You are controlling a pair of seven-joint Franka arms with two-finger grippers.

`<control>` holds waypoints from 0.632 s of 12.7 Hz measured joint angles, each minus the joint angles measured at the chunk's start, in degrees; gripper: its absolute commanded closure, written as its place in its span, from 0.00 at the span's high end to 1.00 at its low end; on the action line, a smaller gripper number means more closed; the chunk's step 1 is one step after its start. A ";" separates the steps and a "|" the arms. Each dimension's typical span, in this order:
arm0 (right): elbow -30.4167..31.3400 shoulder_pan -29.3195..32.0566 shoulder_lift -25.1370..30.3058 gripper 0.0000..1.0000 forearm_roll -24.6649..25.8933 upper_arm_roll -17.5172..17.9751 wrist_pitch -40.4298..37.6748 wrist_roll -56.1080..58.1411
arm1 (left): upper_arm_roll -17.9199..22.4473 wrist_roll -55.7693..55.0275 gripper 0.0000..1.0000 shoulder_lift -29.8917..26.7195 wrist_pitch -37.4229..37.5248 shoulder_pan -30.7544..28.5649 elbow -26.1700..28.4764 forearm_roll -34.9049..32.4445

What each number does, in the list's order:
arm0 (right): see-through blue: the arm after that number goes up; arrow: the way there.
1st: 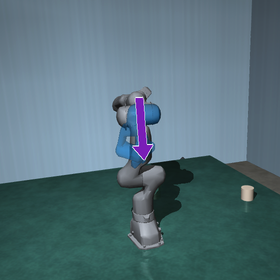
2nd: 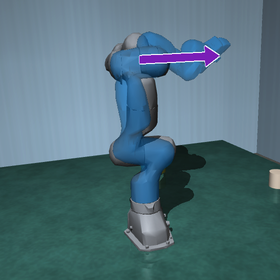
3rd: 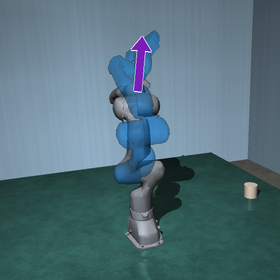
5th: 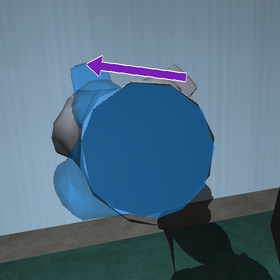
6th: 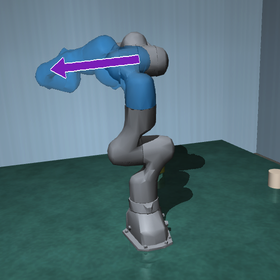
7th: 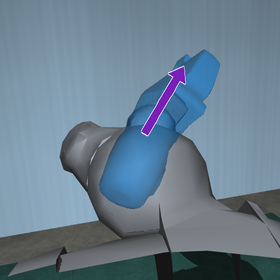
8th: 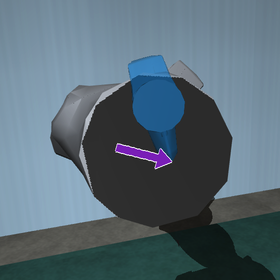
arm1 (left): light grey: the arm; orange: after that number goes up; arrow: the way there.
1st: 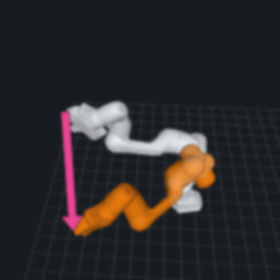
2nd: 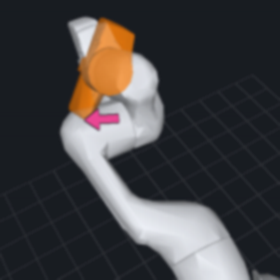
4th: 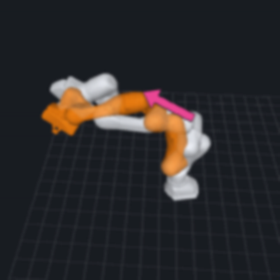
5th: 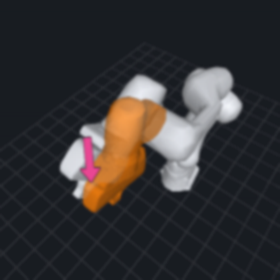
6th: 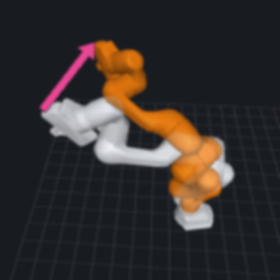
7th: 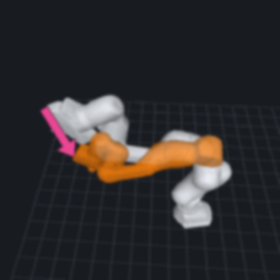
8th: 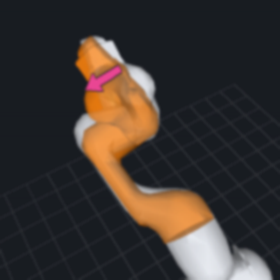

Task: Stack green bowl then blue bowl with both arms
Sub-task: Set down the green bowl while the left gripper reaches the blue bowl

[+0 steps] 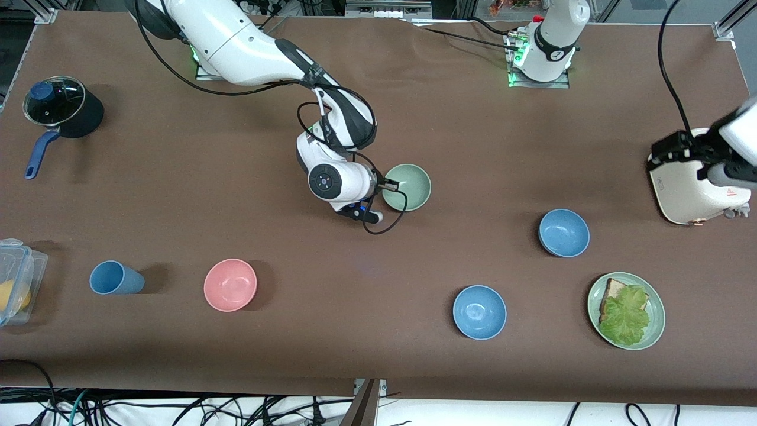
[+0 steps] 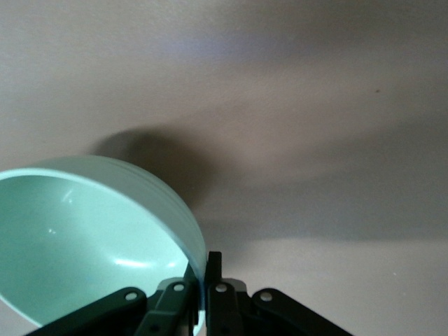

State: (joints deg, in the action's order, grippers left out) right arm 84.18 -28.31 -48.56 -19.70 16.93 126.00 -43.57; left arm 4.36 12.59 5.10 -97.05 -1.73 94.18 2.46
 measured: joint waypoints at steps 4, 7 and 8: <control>-0.17 -0.44 -0.47 1.00 0.00 0.01 1.06 0.07 | 0.10 -0.04 1.00 6.98 -8.42 -2.07 2.28 0.00; -2.53 -0.24 -0.30 1.00 0.00 -0.24 -0.09 0.13 | -0.02 -0.04 1.00 13.09 -20.53 -2.17 8.14 0.00; -4.52 0.11 -0.12 1.00 0.00 -0.52 -2.78 0.13 | -0.21 -0.04 1.00 13.57 -23.45 -2.09 10.21 0.00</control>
State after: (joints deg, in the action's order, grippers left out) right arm 79.66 -28.21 -48.67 -19.71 16.41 123.23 -43.44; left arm 4.14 12.55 18.67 -120.49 -3.82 104.39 2.46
